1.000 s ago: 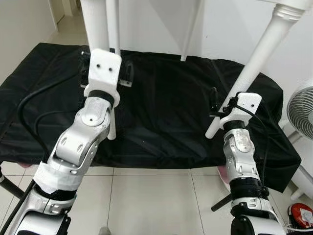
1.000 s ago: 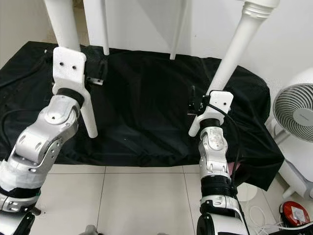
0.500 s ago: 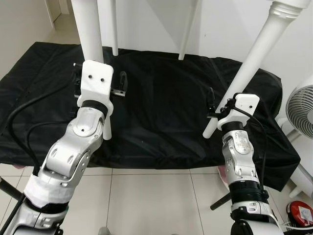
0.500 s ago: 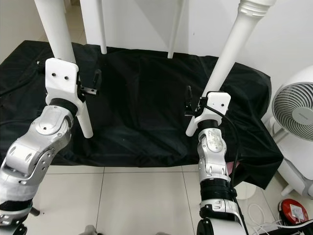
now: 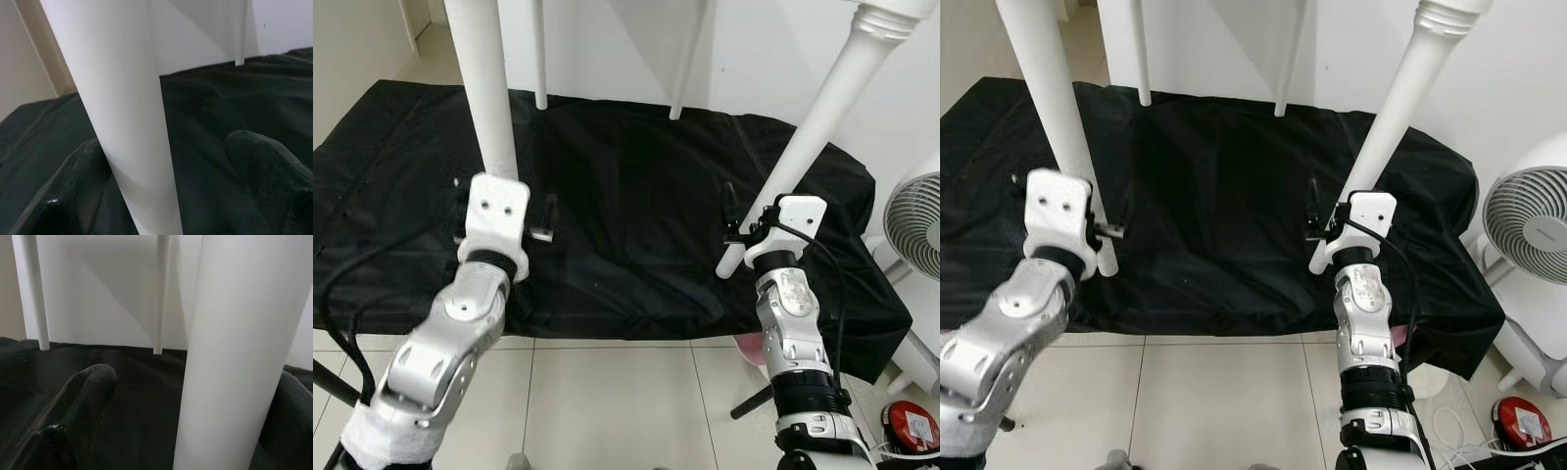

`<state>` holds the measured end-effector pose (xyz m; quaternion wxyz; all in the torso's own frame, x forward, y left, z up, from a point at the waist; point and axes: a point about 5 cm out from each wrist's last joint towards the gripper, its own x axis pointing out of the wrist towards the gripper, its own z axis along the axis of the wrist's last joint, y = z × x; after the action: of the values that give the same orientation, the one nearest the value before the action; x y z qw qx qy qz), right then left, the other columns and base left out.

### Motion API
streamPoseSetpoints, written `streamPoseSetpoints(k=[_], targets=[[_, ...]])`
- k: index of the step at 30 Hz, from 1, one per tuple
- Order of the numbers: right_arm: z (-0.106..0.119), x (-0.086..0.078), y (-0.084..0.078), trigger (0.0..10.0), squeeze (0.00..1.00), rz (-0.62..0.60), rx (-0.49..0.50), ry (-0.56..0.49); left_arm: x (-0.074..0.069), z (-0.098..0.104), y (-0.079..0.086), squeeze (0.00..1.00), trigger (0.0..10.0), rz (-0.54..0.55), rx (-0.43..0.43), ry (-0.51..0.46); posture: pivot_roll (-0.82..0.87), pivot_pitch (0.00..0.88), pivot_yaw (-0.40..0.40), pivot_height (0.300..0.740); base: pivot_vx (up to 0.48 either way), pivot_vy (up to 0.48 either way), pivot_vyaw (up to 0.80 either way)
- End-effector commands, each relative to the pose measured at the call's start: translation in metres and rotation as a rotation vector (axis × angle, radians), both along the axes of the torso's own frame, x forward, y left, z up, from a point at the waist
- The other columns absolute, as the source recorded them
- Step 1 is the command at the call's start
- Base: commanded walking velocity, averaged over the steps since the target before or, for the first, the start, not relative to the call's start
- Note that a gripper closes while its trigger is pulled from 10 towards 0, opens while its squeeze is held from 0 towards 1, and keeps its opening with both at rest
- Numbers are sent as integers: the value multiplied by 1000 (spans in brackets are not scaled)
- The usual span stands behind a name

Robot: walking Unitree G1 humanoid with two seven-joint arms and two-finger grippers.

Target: Building children table

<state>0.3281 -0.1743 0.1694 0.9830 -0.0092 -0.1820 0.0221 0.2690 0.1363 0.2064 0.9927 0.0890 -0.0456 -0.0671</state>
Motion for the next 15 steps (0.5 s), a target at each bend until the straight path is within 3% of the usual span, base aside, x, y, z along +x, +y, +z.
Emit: streamPoseSetpoints(k=[1,4,15], targets=[[-15,0,4,10000,0,-7,21,67,-4,-7,-7,0,10000,-107,23,29,21,37,-92,740,0,0,0],[-15,-3,-6,10000,0,-97,82,55,-7,-13,-6,0,10000,-105,19,49,22,38,-88,740,0,0,0],[-28,-13,-9,10000,0,-204,113,84,-13,-31,5,0,10000,-38,25,105,25,33,-80,740,0,0,0]])
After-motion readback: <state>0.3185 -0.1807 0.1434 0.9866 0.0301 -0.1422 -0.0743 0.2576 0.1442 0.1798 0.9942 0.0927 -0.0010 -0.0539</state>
